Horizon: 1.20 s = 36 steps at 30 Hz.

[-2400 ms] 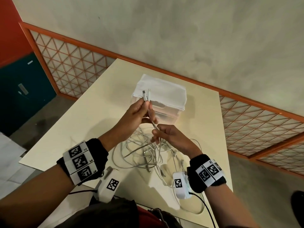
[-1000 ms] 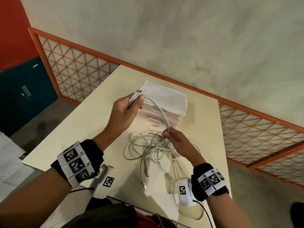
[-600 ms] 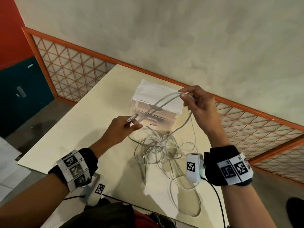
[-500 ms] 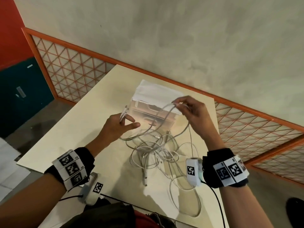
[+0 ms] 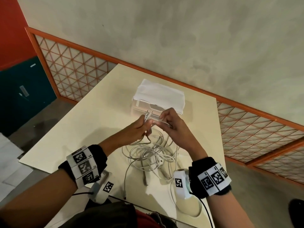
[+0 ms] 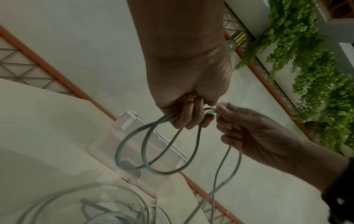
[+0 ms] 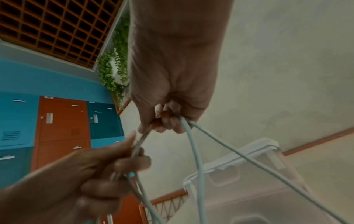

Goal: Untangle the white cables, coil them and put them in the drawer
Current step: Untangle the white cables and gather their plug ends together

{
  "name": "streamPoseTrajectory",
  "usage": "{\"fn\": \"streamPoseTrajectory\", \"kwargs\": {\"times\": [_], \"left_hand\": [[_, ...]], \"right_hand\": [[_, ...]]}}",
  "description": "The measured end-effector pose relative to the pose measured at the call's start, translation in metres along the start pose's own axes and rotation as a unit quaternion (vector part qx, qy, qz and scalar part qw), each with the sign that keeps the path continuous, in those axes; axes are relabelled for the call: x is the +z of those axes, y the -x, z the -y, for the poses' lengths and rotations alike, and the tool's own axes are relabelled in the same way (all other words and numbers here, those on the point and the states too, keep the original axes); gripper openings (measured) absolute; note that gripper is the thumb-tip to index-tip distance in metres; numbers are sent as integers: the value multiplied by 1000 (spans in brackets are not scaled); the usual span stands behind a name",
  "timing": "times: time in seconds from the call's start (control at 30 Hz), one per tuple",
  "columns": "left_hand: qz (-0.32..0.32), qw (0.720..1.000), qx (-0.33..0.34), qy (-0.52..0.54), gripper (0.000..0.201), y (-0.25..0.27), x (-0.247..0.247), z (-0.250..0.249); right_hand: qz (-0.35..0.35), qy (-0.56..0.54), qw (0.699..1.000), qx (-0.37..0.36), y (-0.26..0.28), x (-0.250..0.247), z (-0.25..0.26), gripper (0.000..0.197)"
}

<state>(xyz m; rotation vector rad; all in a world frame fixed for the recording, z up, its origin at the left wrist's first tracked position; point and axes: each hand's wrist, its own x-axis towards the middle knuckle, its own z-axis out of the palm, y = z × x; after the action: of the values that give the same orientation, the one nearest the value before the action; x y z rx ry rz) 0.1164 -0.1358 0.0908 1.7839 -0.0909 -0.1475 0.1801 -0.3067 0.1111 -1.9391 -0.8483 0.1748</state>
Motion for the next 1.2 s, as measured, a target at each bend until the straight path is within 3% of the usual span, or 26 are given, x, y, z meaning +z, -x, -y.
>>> {"fn": "streamPoseTrajectory", "kwargs": {"times": [0.1, 0.33, 0.43, 0.53, 0.63, 0.73, 0.87, 0.97, 1.1, 1.2], "left_hand": [[-37, 998, 30, 35, 21, -2, -11, -4], [-169, 964, 106, 177, 28, -11, -32, -31], [-229, 946, 121, 197, 29, -12, -41, -32], [-295, 941, 104, 132, 29, -14, -49, -15], [-321, 945, 47, -28, 29, -12, -53, 12], [-304, 943, -7, -135, 22, -8, -49, 33], [-241, 955, -38, -168, 22, -8, -40, 53], [-225, 955, -39, -188, 14, -10, -38, 54], [-284, 943, 19, -174, 12, -6, -36, 24], [-311, 921, 126, -200, 38, 2, -23, -11]], "right_hand": [[26, -58, 996, 69, 11, -1, -24, 21], [165, -26, 973, 157, 39, 13, -74, 20], [167, -37, 965, 197, 46, 8, -86, 24], [85, -11, 982, 167, 41, 1, -82, 25], [-30, -105, 983, 147, 29, -16, -60, 28], [-76, -176, 975, 110, 16, -40, -23, 28], [-95, -96, 988, 73, -1, -53, 17, 34], [-82, 27, 995, 41, -9, -49, 20, 31], [11, 106, 993, 47, -6, -30, 9, 27], [74, 123, 988, 55, -4, -11, 7, 28]]}}
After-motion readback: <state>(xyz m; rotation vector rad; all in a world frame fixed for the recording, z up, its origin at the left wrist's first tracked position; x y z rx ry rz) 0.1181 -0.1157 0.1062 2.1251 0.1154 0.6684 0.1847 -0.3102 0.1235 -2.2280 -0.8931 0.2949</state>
